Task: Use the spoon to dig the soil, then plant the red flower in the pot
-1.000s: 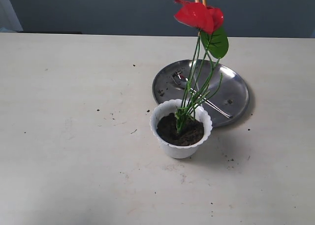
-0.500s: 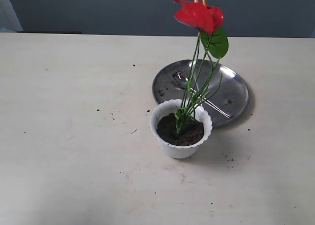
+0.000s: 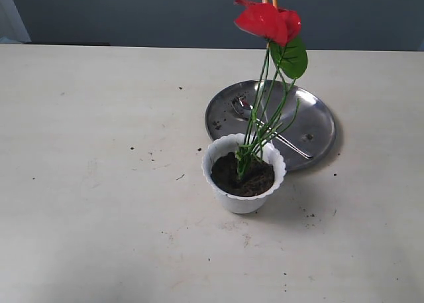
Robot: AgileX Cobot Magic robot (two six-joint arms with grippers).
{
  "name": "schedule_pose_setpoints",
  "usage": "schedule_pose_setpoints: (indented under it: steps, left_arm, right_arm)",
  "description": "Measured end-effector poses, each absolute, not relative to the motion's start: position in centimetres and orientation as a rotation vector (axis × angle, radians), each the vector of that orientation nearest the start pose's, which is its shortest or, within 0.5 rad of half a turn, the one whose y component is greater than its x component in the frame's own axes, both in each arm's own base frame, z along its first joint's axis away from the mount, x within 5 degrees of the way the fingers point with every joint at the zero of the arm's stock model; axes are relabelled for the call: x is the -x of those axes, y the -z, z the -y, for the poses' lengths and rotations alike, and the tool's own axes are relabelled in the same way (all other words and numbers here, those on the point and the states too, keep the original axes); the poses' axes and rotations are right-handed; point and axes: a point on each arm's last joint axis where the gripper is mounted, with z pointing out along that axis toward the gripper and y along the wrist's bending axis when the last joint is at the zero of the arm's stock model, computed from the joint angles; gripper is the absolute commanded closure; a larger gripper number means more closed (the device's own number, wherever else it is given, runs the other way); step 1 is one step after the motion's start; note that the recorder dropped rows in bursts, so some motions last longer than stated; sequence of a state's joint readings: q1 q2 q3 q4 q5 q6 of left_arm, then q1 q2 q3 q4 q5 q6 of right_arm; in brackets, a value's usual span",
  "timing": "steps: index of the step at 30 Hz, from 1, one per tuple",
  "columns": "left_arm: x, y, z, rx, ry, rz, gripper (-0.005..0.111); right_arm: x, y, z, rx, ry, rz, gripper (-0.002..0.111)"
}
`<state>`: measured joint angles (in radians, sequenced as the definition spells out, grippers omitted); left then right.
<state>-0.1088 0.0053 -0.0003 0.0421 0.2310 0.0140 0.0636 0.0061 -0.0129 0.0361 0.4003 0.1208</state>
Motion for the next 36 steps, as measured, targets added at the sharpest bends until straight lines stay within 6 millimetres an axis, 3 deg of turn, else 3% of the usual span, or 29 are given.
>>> schedule_pose_setpoints:
  steps: [13, 36]
  left_arm:
    - [-5.56, -19.21, 0.52, -0.133, 0.032, -1.714, 0.106]
    - [-5.56, -19.21, 0.52, -0.133, 0.032, -1.714, 0.106]
  right_arm:
    - [-5.25, -18.00, -0.54, 0.053, -0.081, -1.867, 0.109]
    - [-5.26, -18.02, -0.54, 0.057, -0.079, -1.865, 0.109]
